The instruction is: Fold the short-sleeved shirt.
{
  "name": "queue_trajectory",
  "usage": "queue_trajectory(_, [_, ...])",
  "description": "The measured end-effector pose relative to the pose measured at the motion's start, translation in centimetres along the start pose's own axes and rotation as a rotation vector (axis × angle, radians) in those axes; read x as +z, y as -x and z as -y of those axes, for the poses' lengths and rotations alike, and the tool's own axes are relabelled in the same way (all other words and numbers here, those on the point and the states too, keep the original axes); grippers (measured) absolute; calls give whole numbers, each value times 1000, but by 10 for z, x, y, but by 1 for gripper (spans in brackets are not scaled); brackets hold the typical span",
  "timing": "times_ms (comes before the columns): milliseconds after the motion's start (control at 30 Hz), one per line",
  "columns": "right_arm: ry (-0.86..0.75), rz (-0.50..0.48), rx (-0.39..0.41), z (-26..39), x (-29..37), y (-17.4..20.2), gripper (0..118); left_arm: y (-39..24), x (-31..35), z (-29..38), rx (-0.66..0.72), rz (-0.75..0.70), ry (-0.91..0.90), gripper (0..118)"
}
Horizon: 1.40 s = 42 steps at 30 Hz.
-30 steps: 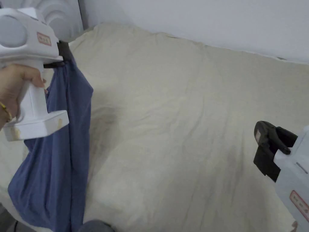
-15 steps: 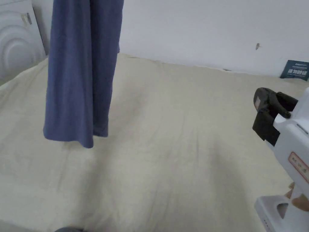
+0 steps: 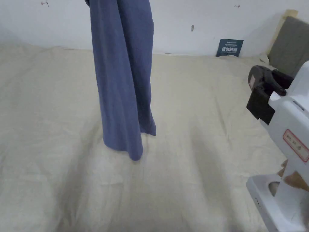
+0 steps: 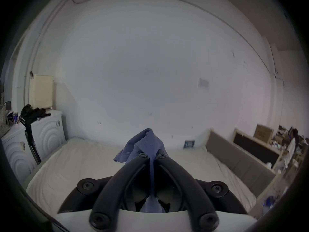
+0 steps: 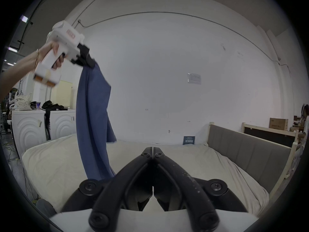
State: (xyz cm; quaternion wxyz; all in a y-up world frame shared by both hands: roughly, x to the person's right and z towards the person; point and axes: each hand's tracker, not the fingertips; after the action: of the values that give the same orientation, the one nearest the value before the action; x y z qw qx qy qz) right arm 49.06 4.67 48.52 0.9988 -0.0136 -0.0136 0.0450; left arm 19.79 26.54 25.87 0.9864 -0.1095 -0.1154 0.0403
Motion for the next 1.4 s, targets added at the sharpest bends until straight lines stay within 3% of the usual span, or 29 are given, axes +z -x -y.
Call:
queue_trajectory(300, [84,50,-32,28,5,-22,1,-56,-105,228,-200,58,476,4])
queue_trajectory(467, [149,62,-52,46,-5,-33,1,-72,-123,360,-241,103,787,4])
queue_trajectory(567, [171,71,-55,56,-11,-38,1,-74,-115,405,-219,124,842,6])
queue_trajectory(633, [191,74,-63,61,-15,-40,1,-74,-113,417,-206,118,837,24])
queue_trajectory(667, [199,72,-66,63,-18,-41,1,-73,-111,416,-199,122,829,47])
queue_trajectory(700, [204,71,-69,65,-20,-42,1,-69,-113,413,-171,136,799,85])
queue_trajectory(733, [208,68,-71,67,-22,-42,1,-66,-113,406,-129,155,775,112])
queue_trajectory(767, [211,64,-71,68,-24,-40,1,-62,-111,395,-81,177,750,118])
queue_trajectory(900, [205,40,-49,70,-30,-32,1,-38,-70,339,112,248,400,112])
queue_trajectory(967, [197,29,-46,70,-33,-25,1,-31,-42,321,125,166,227,117])
queue_trajectory(1100, [179,1,-60,72,-42,-8,1,-21,4,314,-34,-43,-73,118])
queue_trajectory(1200, [170,-17,-65,73,-48,5,1,-15,30,322,-162,-163,-132,118])
queue_trajectory(1267, [163,-27,-60,75,-51,13,1,-10,41,333,-157,-181,-139,112])
queue_trajectory(1333, [160,-38,-55,76,-52,21,1,-5,53,340,-148,-194,-136,80])
queue_trajectory(1367, [161,-42,-52,77,-51,24,1,-2,56,344,-142,-210,-126,54])
queue_trajectory(1400, [163,-49,-51,77,-51,28,1,0,58,346,-135,-231,-109,14])
